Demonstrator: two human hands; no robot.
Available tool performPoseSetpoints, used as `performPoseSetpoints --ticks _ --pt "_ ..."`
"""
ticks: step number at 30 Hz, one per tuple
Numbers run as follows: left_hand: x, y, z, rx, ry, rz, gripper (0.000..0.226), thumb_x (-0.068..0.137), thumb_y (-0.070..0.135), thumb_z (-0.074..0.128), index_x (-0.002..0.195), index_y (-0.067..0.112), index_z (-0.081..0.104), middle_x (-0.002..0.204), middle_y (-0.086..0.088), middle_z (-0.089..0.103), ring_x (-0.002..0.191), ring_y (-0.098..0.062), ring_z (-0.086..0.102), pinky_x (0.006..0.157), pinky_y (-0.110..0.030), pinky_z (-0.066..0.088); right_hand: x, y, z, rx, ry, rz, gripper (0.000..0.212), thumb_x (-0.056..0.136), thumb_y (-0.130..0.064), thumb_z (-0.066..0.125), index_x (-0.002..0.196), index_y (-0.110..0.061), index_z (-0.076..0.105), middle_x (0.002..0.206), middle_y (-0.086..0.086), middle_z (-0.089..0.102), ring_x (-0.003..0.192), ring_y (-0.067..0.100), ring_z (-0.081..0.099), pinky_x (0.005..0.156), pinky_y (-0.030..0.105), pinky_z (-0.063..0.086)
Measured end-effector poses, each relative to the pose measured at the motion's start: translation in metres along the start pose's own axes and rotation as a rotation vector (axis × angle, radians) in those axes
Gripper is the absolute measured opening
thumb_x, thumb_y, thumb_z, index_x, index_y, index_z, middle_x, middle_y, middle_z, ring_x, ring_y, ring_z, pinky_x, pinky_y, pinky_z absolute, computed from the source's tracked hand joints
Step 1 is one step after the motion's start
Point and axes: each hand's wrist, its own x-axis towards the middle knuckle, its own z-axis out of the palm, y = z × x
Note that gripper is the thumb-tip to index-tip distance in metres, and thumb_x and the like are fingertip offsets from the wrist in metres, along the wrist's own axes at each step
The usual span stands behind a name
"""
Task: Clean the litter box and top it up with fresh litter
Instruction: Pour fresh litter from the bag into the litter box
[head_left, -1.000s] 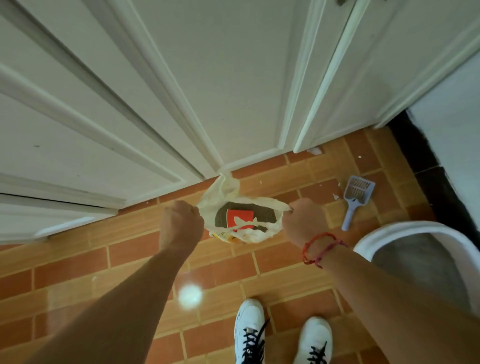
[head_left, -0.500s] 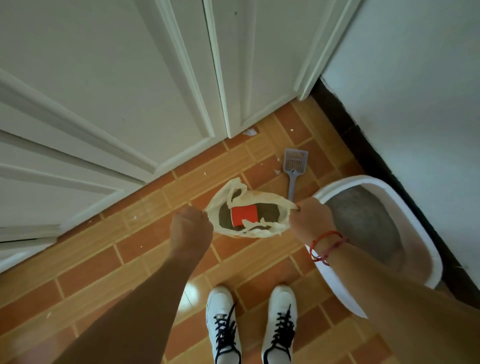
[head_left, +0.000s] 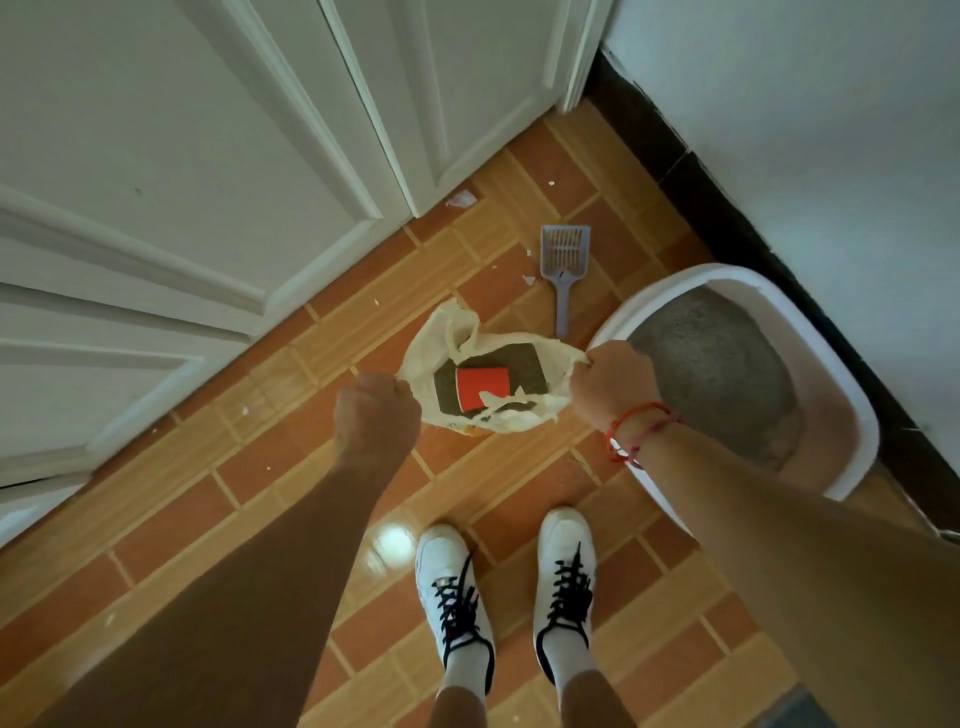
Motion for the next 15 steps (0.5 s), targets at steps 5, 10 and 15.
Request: performPoseSetpoints --ticks 5,10,15 --pt "-0.001 0.001 0.002 -0.038 -0.020 -0.029 0.026 0.093 0.008 0.049 0.079 -0.007 0.066 0.075 -0.019 0.071 0.067 -0.031 0.070 0.049 -0.033 0.054 -0.006 0.005 0.003 -0.053 0.067 -0.073 0.037 0.095 -0.010 0.043 0.059 -0.008 0.038 0.061 0.003 0.038 0.067 0.024 0.047 0.063 0.027 0.031" --pt "0.006 0.009 -0.002 -0.043 -0.036 -0.077 0.016 0.079 0.006 0.062 0.078 -0.009 0.067 0.063 -0.013 0.063 0.046 -0.015 0.049 0.036 -0.017 0.032 -0.003 0.007 0.005 0.009 0.062 -0.099 0.040 0.094 -0.009 0.046 0.056 -0.011 0.033 0.053 0.002 0.036 0.050 0.013 0.038 0.050 0.026 0.028" --pt "0.019 0.016 -0.006 -0.041 0.020 -0.038 0.029 0.081 0.022 0.067 0.075 -0.006 0.066 0.056 -0.007 0.054 0.047 -0.017 0.049 0.043 -0.023 0.037 -0.002 0.011 0.013 -0.014 0.049 -0.131 0.040 0.095 -0.017 0.050 0.060 -0.017 0.030 0.058 -0.001 0.039 0.059 0.016 0.046 0.047 0.020 0.027"
